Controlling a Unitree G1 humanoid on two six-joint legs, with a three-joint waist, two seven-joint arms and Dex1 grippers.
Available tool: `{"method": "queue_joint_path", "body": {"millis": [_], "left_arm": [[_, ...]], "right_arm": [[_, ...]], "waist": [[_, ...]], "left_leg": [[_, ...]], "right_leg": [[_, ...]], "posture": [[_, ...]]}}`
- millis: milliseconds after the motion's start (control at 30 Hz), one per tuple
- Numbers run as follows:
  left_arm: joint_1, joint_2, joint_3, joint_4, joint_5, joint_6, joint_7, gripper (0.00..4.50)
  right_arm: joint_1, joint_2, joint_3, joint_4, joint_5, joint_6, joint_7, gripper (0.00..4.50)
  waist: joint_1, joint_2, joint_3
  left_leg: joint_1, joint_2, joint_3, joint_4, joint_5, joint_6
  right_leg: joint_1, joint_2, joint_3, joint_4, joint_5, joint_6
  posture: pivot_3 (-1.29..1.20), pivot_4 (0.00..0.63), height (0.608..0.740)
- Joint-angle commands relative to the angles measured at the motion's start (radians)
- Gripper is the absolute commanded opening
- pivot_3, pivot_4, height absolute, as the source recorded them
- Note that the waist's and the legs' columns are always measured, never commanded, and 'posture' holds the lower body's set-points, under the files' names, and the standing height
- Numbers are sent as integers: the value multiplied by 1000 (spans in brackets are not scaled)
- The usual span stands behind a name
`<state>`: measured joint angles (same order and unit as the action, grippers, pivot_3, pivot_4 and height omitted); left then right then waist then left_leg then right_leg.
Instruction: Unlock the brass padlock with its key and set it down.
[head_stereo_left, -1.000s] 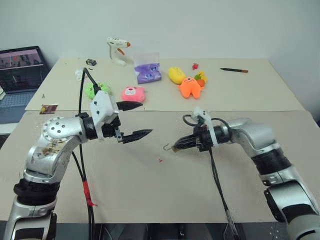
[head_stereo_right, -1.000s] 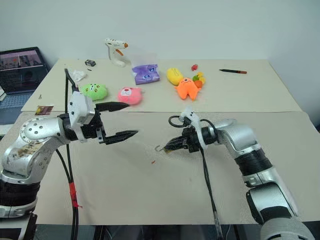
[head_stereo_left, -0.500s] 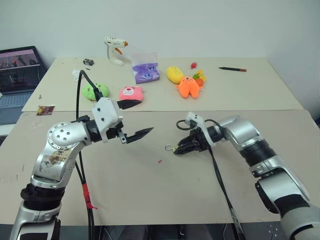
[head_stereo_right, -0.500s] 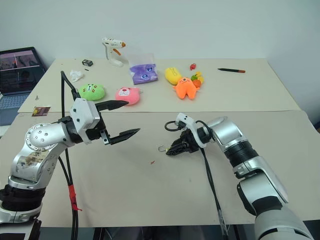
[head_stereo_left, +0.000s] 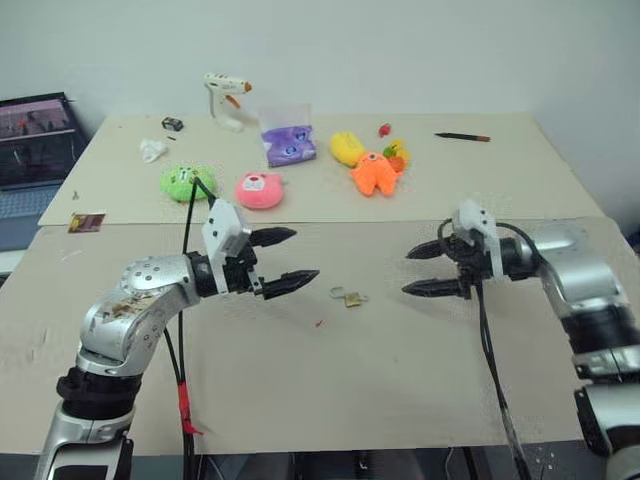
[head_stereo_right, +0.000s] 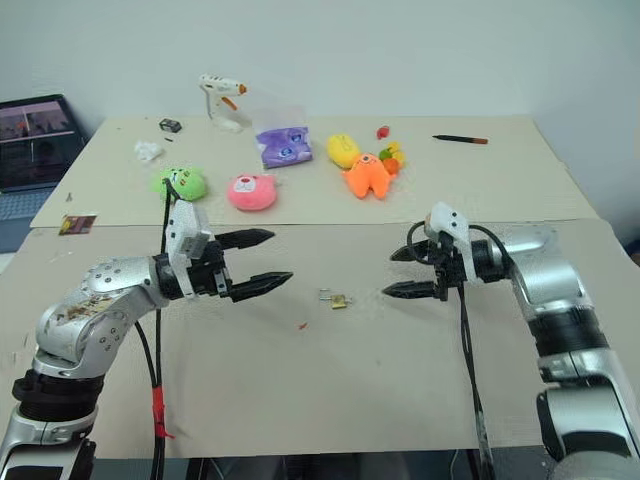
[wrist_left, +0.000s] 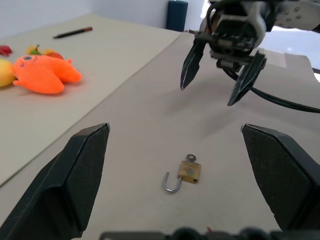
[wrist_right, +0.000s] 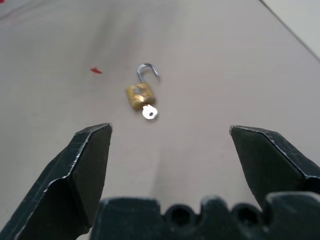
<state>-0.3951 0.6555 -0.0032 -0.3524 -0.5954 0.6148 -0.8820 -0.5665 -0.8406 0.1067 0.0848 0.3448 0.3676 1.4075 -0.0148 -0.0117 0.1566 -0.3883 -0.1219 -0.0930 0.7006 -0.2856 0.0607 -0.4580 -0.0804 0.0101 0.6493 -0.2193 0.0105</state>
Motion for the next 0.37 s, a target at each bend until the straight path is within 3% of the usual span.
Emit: {"method": "queue_joint_path", "body": {"millis": [33,233,367], "left_arm": [[25,71,-12,-32,38,-23,-57,4500],[0,94,-5,13,5,11,-123,4500],[-16,102,7,2,5,20,-124,4500]], "right_arm": [[128,-78,-110,-283,76,42,-28,4422],[238,-115,-240,-450,183,169,-124,4422],[247,-100,-243,-437,193,177,-164,4422]], "waist": [[1,0,0],[15,0,0],[25,0,0]], "left_leg": [[1,0,0,0,0,0],[5,0,2,0,0,-1],[5,0,2,0,1,-1]], "right_leg": [[1,1,0,0,0,0],[5,1,2,-1,0,0],[5,1,3,-1,0,0]], "posture": [[0,150,740],[0,150,740],[0,150,740]]}}
